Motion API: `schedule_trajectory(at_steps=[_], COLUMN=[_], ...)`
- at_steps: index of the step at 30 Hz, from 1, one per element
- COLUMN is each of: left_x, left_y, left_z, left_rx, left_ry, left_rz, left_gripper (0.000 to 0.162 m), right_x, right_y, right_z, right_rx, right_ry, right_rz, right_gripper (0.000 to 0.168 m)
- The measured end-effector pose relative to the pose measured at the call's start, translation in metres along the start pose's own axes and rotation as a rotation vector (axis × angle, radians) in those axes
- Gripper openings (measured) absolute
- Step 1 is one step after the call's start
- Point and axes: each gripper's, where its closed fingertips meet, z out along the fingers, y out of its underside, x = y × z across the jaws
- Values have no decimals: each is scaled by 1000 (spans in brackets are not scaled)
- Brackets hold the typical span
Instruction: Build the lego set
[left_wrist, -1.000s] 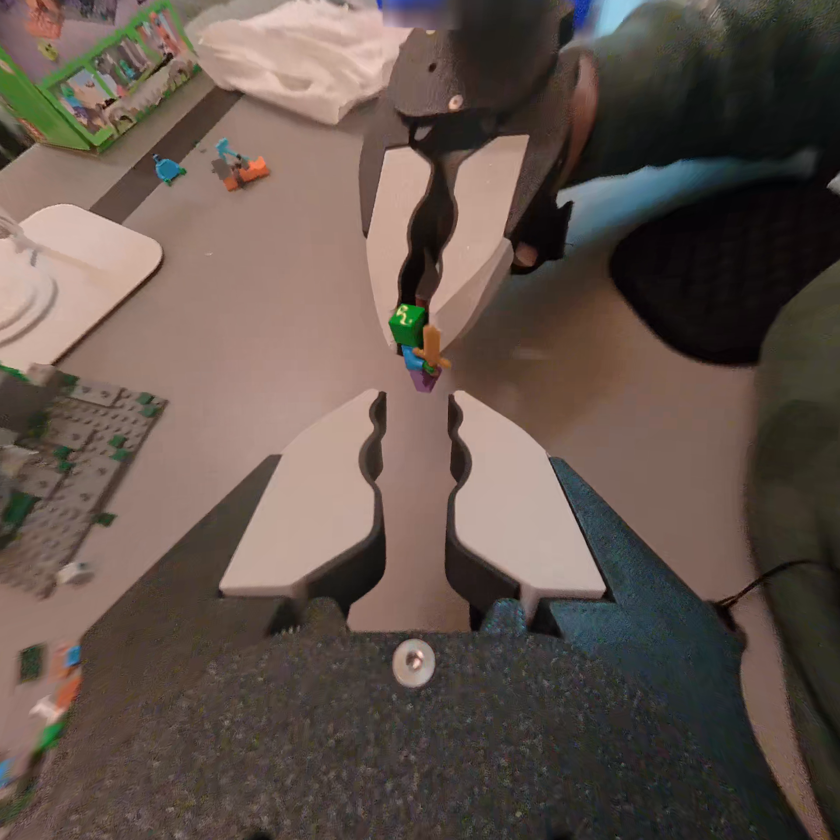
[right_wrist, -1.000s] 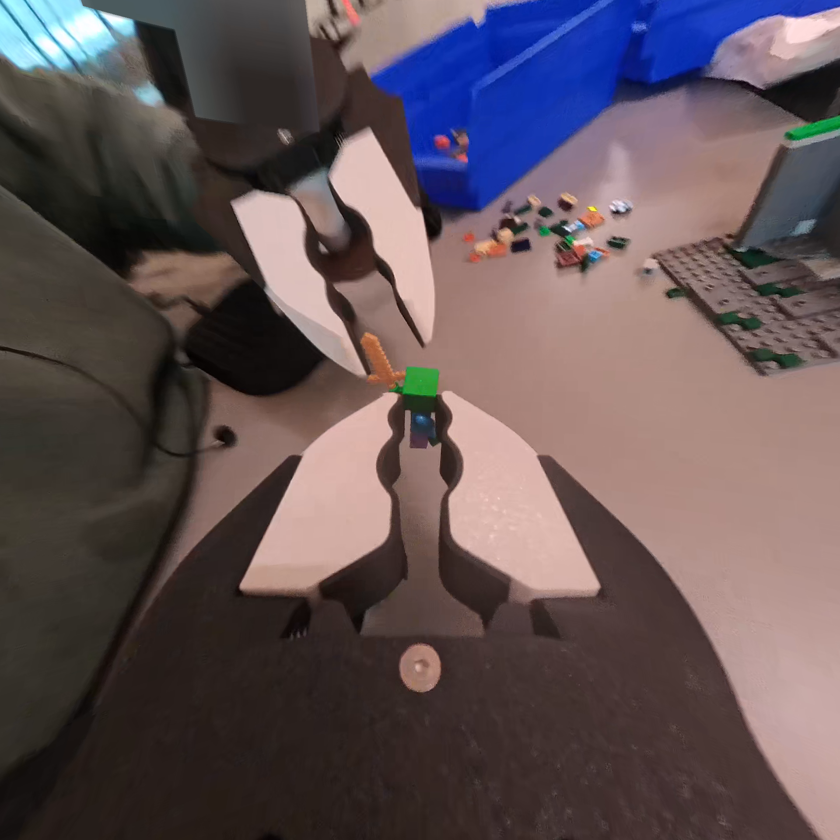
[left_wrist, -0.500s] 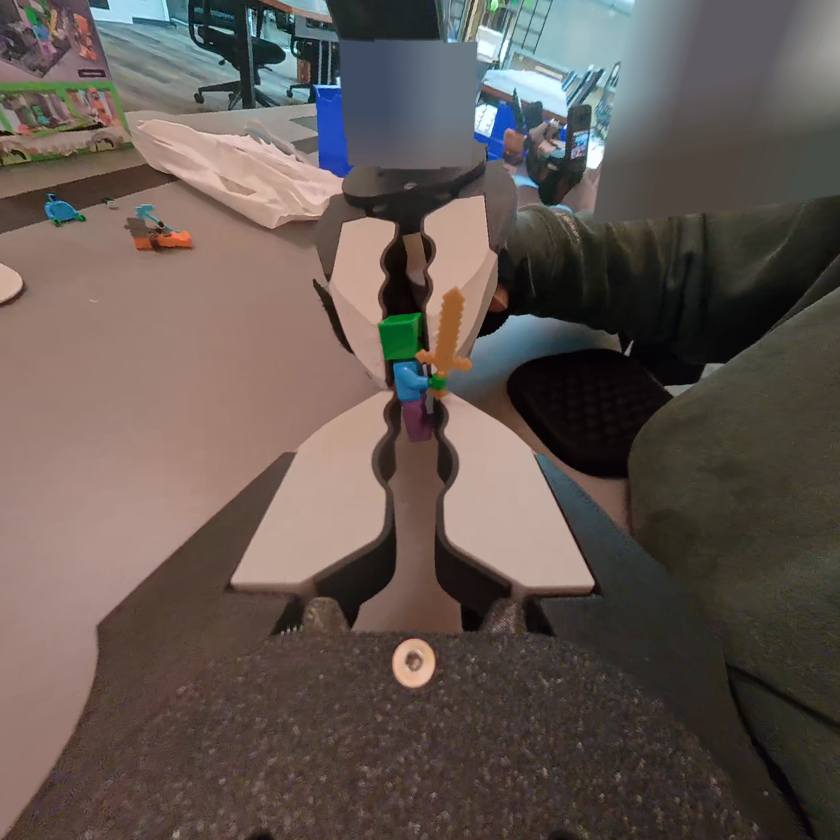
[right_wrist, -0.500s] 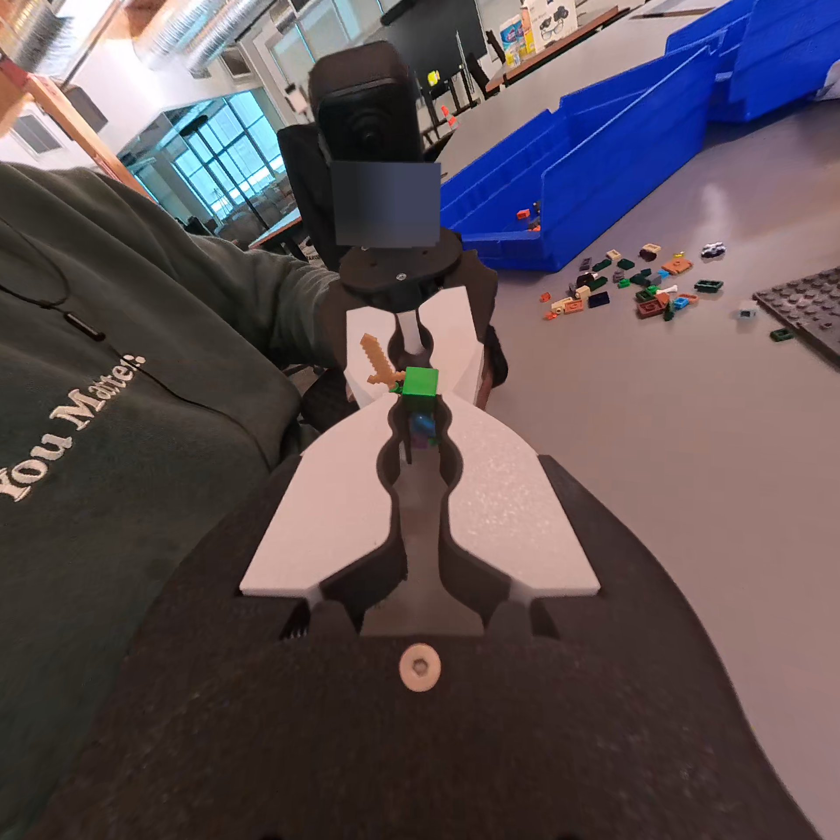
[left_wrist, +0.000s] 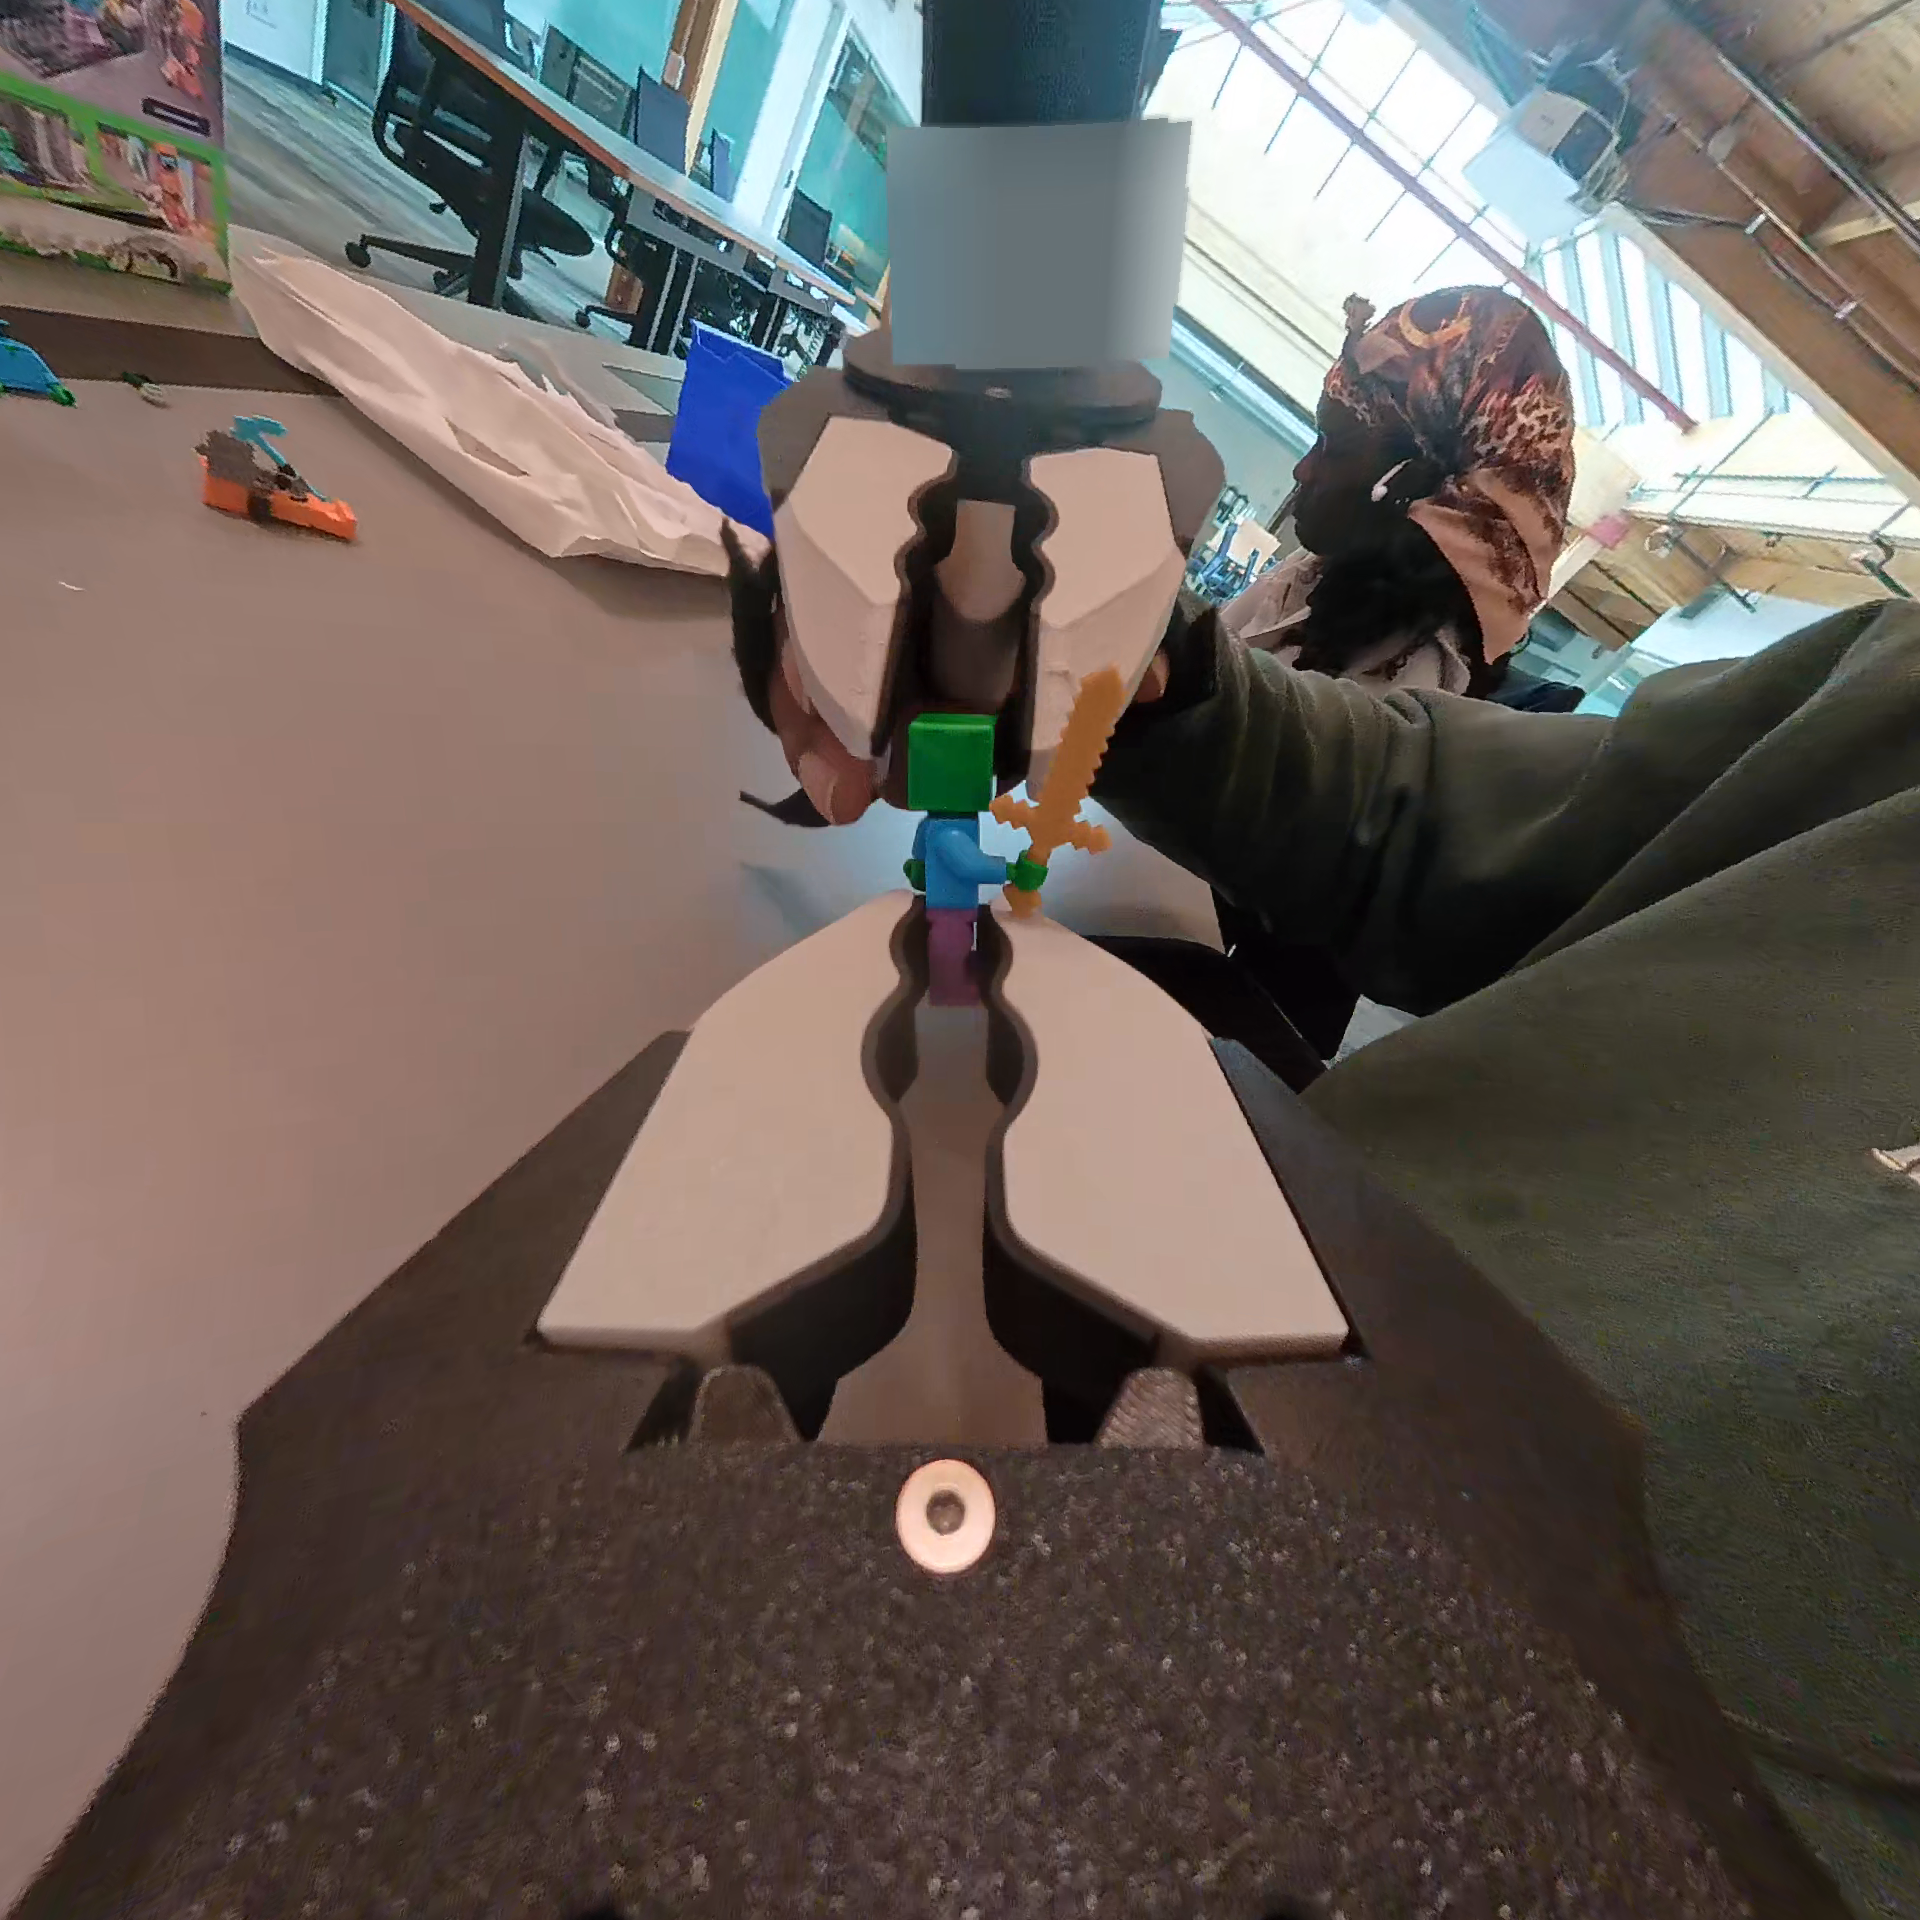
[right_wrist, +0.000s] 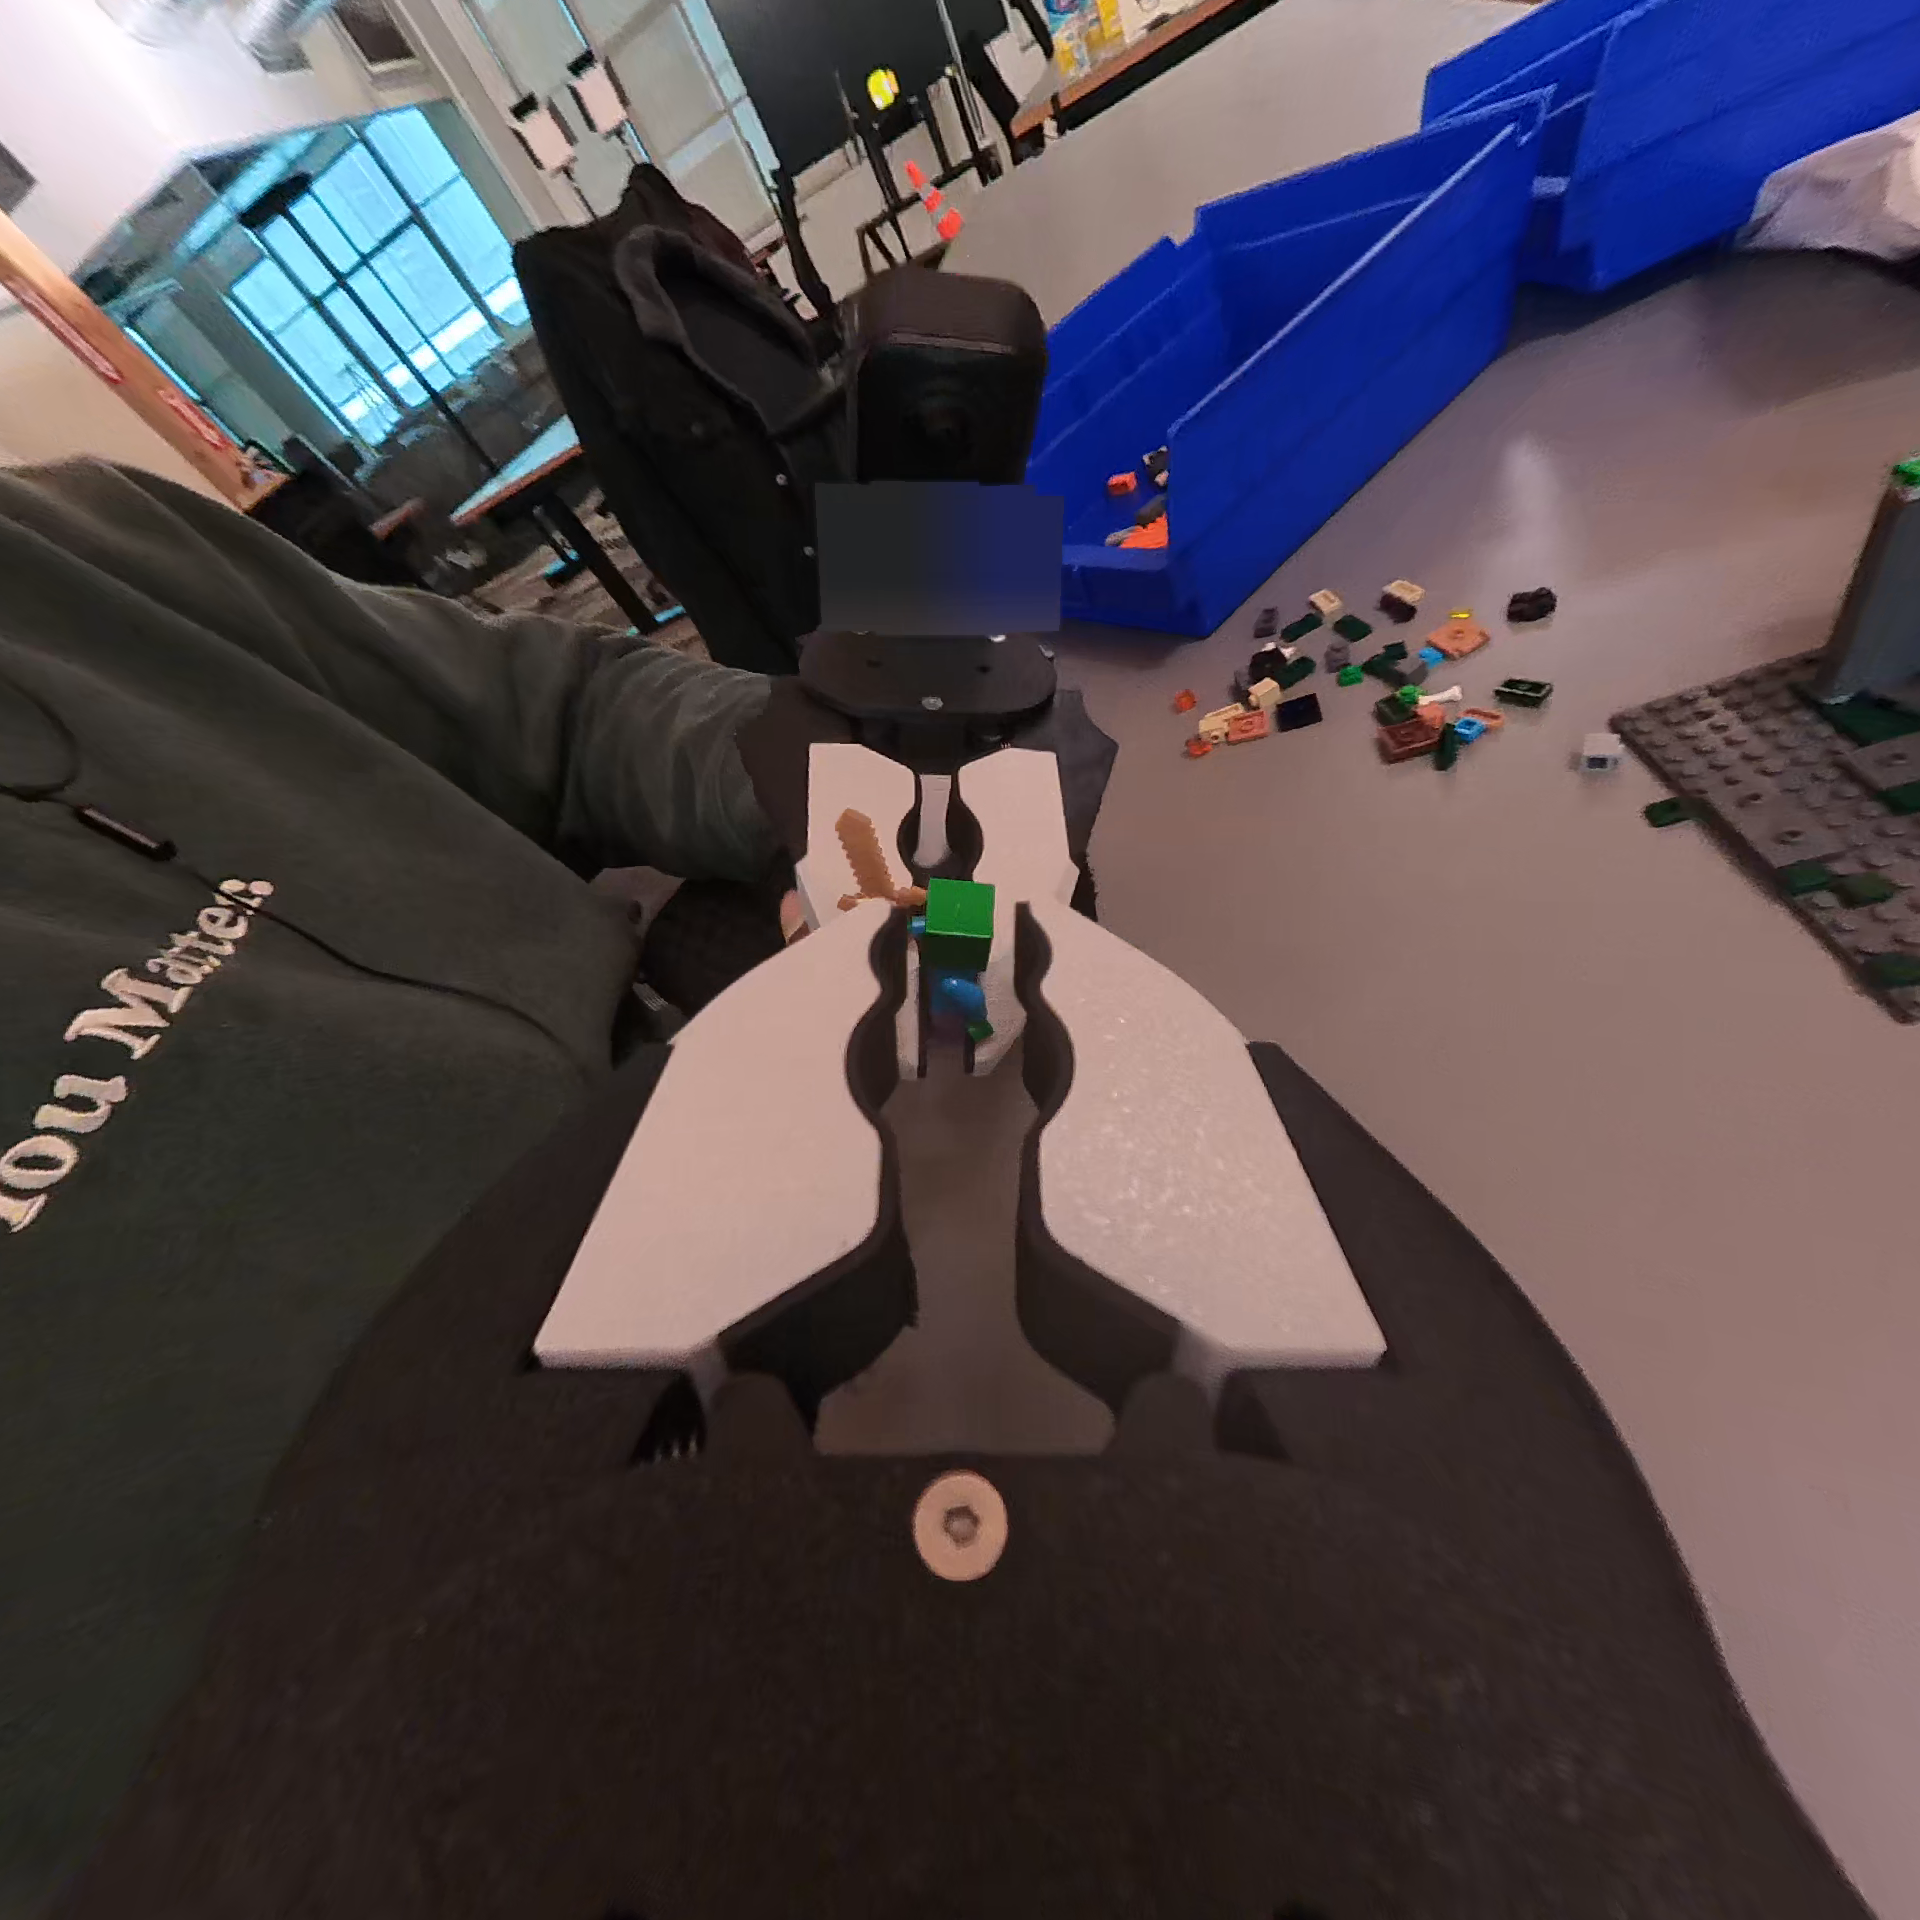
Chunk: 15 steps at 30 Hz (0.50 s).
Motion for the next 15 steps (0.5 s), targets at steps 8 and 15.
schedule_trajectory(at_steps=[8,15], left_x=[10,14], left_y=[4,6], left_z=[2,1], left_rx=[-13,-7], left_ry=[35,62], left_rz=[40,90], left_gripper=[8,12], right_x=[-11,-11], right_y=[8,9], right_z=[2,2], right_rx=[-42,-14], right_ry=[-35,-108], right_rz=[31,163], right_gripper=[12,12])
